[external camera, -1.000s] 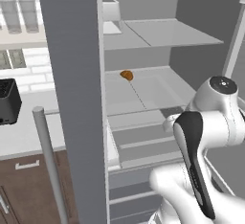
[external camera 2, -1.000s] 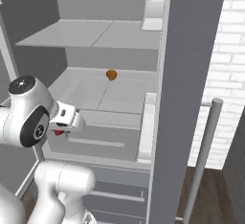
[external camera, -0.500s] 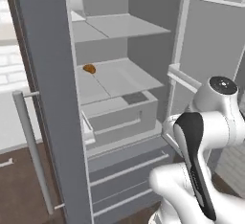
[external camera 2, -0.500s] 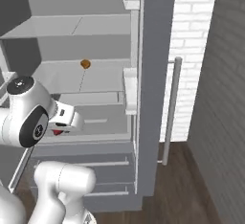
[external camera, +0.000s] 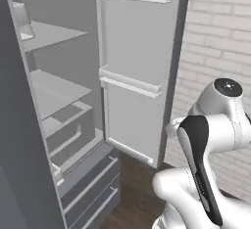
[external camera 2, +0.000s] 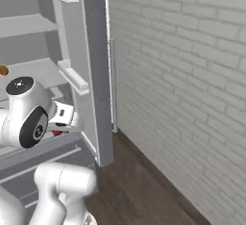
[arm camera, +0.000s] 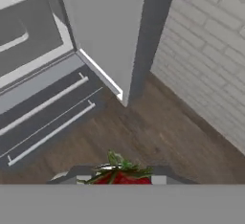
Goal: Take the strawberry from the fridge and place it on top of the pancake, located on the dining counter.
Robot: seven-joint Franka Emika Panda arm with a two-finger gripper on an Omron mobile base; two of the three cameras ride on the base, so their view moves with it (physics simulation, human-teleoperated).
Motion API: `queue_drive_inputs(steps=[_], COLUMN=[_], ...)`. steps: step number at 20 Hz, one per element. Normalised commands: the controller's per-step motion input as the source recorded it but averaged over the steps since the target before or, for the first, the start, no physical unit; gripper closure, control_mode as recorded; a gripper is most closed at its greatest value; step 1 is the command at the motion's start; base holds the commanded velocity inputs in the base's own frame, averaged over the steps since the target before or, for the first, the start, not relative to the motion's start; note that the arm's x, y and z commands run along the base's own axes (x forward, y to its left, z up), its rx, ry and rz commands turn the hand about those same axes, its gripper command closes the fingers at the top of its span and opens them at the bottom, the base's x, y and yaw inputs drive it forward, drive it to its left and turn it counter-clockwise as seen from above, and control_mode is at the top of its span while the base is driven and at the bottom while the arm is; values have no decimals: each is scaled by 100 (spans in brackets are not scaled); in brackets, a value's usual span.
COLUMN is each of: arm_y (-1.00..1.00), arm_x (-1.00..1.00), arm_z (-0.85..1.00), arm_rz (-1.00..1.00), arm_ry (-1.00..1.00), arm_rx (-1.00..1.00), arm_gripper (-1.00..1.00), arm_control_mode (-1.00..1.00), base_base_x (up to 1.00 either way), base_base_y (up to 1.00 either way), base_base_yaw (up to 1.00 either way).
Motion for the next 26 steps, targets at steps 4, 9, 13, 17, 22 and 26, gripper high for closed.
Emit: queue_drive_inputs(steps=[4,9,13,17,22,26], arm_y=[0,0,0,0,0,0], arm_x=[0,0,0,0,0,0], arm_z=[0,0,0,0,0,0], arm_rz=[0,0,0,0,0,0], arm_ry=[0,0,0,0,0,0], arm_rx=[0,0,0,0,0,0], arm_gripper=[100,100,100,100,100,100], arm_control_mode=[100,100,100,100,100,100], base_base_x=[-22,-8,-2,0,8,48], base_base_y=[0,-9,-30,-54,-41,-4], base_base_yaw=[-94,-91,-86,-75,-41,-3])
